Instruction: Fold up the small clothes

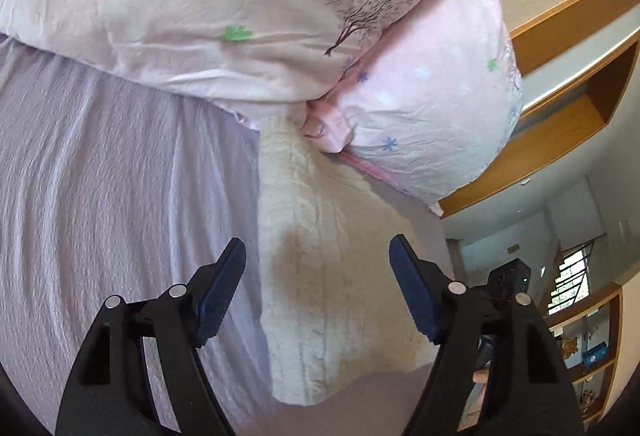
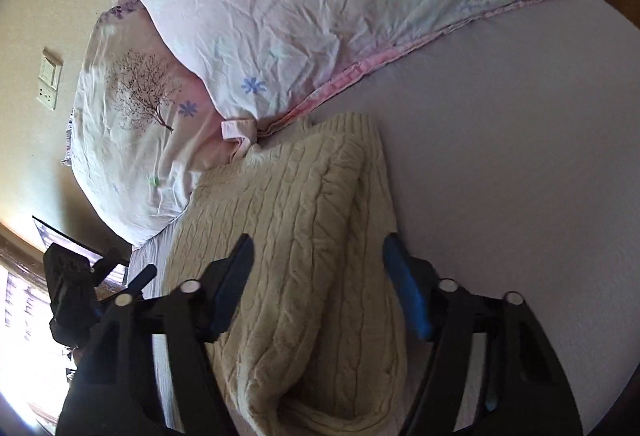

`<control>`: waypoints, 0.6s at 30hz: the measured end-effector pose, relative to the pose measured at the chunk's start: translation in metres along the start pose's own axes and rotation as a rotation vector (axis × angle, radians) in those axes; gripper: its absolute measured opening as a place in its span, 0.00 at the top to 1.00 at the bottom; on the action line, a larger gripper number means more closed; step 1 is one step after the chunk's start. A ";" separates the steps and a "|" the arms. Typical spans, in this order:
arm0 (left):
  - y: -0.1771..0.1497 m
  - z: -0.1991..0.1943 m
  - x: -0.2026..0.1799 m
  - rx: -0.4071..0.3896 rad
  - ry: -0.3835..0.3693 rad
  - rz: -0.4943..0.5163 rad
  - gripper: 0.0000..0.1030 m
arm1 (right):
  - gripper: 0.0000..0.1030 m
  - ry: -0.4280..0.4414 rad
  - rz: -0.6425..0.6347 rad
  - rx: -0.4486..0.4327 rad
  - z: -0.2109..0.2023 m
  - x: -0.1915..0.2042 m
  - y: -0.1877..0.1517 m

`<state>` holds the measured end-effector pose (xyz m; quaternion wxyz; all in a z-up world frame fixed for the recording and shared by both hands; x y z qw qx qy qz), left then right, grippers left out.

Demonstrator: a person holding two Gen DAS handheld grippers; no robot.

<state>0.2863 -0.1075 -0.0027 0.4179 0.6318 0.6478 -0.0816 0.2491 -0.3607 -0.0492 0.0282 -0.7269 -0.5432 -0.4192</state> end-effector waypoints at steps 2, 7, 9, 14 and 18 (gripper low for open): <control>-0.002 0.012 0.002 0.023 0.011 -0.004 0.28 | 0.89 -0.099 -0.070 -0.087 -0.003 0.001 0.017; -0.015 0.033 0.000 0.056 0.034 0.021 0.26 | 0.64 -0.029 0.050 -0.062 -0.002 -0.016 0.034; -0.017 0.039 -0.001 0.063 0.033 0.026 0.23 | 0.15 -0.036 0.054 -0.073 -0.010 -0.021 0.032; -0.029 0.062 -0.009 0.120 0.035 0.025 0.22 | 0.12 0.087 0.140 0.007 -0.004 -0.030 0.022; -0.032 0.065 -0.013 0.087 0.010 0.010 0.22 | 0.43 0.091 0.133 0.090 0.016 -0.030 0.002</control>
Point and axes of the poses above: each gripper's, at about its wrist camera, not at the fingertips, and z roughly the way its jaws point, x to its left, y to its top, the point moved 9 cm from there along z, roughly the way its jaws point, and after that the axes turned 5 degrees about y, right-handed, at the moved point
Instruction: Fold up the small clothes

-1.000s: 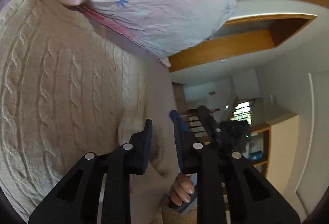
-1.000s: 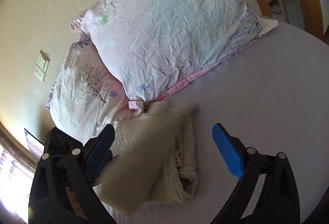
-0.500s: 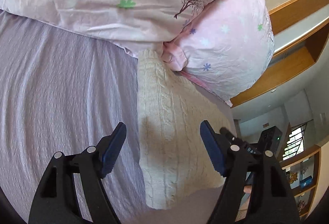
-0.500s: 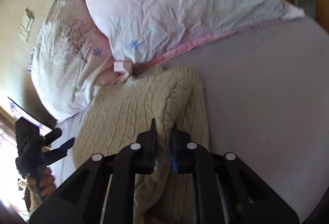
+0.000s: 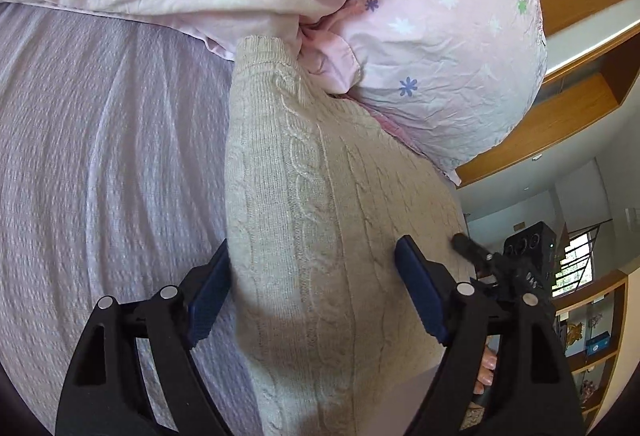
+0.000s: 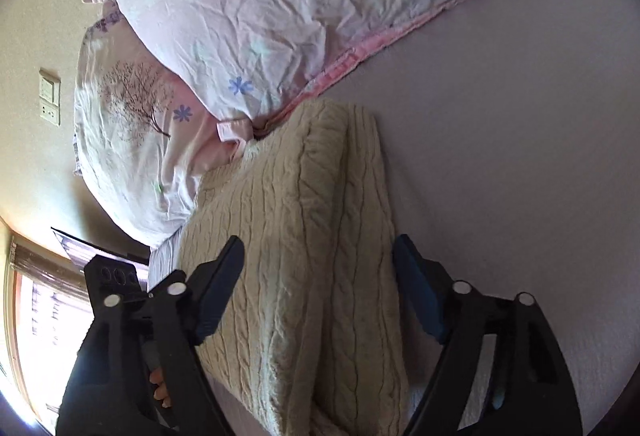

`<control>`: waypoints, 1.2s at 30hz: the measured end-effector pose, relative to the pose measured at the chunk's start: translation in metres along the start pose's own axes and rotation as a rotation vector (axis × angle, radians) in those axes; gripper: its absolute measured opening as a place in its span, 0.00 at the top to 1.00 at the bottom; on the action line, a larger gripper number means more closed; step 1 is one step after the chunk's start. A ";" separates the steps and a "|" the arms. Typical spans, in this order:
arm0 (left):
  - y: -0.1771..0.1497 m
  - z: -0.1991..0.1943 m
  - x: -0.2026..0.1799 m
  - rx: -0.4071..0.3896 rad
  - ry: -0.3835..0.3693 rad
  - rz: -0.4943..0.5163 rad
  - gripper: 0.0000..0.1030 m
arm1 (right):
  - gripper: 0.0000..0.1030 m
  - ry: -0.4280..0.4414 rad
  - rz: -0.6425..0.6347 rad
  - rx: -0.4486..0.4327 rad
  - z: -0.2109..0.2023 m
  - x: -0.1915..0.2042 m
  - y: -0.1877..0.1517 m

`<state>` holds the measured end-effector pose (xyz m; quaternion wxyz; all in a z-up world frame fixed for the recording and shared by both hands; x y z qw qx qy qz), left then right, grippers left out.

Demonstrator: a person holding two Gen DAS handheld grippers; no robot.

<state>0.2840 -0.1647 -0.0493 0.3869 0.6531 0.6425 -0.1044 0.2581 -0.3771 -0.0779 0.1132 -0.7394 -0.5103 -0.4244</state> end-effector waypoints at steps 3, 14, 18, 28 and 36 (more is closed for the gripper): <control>0.000 0.000 0.004 -0.004 -0.028 -0.036 0.40 | 0.62 0.108 0.032 -0.024 0.002 0.000 -0.006; 0.005 -0.122 0.067 -0.183 0.110 0.097 0.55 | 0.75 0.063 -0.296 0.061 0.060 0.108 -0.045; -0.003 -0.163 0.091 -0.286 0.242 0.129 0.39 | 0.45 0.057 -0.298 -0.051 0.040 0.117 -0.046; -0.075 -0.172 0.085 -0.227 0.458 0.221 0.01 | 0.23 -0.134 -0.327 -0.131 0.027 0.109 -0.041; -0.113 -0.151 0.078 -0.196 0.623 0.358 0.01 | 0.02 -0.347 -0.588 -0.163 -0.020 0.114 -0.139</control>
Point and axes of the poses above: each gripper's, at about its wrist camera, not at the fingertips, and z roughly the way its jaws point, x to its left, y to its top, the point moved 9 cm from there along z, roughly the way its jaws point, and after that the axes turned 5 degrees about y, right-handed, at the moved point
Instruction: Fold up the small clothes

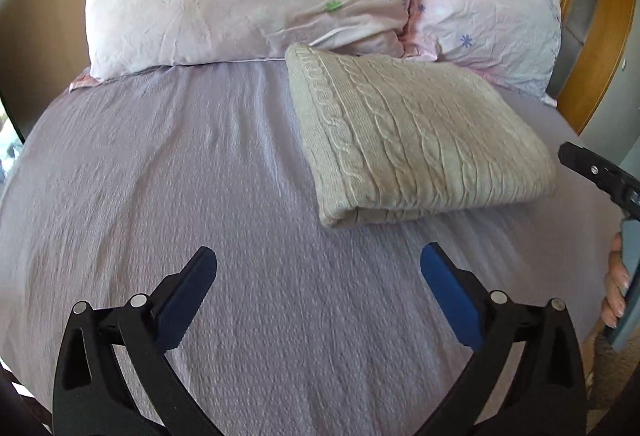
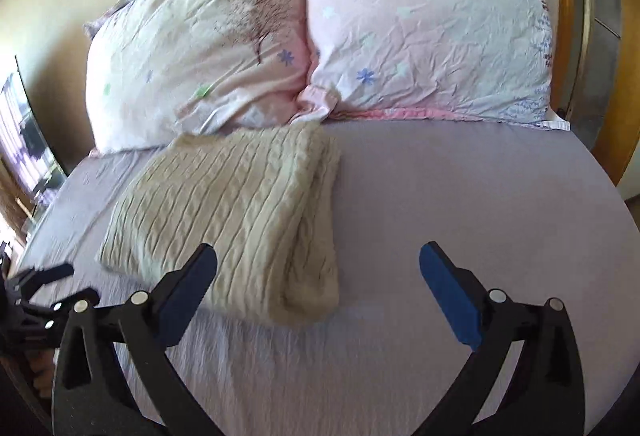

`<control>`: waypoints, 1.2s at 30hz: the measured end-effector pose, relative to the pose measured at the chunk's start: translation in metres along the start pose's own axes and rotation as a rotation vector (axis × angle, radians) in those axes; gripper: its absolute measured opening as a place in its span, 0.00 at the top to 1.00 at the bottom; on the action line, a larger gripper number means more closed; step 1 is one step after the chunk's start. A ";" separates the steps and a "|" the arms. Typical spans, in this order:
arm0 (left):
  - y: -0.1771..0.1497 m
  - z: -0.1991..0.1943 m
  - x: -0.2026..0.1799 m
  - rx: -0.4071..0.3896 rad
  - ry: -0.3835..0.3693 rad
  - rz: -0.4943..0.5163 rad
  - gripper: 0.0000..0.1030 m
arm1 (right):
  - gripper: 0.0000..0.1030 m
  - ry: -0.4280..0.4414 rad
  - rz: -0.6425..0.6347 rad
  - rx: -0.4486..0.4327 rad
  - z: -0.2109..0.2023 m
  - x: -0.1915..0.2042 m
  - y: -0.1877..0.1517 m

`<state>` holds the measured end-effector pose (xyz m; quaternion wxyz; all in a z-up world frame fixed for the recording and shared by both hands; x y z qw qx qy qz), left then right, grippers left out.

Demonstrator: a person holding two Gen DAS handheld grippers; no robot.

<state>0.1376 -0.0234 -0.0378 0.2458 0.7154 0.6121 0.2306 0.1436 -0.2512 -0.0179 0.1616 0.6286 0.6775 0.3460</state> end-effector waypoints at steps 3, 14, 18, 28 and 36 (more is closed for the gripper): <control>-0.004 0.008 -0.009 0.011 0.016 0.031 0.01 | 0.02 -0.033 -0.016 0.033 0.004 0.018 -0.032; -0.011 0.026 -0.014 0.055 0.055 0.037 0.01 | 0.02 -0.169 0.010 0.148 0.045 0.025 -0.054; -0.008 0.025 -0.014 0.052 0.054 0.042 0.01 | 0.02 -0.169 0.007 0.145 0.045 0.023 -0.054; -0.007 0.025 -0.014 0.051 0.053 0.043 0.01 | 0.02 -0.168 0.006 0.145 0.044 0.023 -0.054; -0.007 0.025 -0.014 0.051 0.054 0.042 0.01 | 0.02 -0.168 0.006 0.145 0.044 0.023 -0.055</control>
Point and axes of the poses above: each gripper's, at about its wrist camera, not at the fingertips, and z roughly the way its jaws point, x to its left, y to its top, the point moved 9 cm from there along z, roughly the way its jaws point, and after that the axes turned 5 degrees about y, right-handed, at the moved point
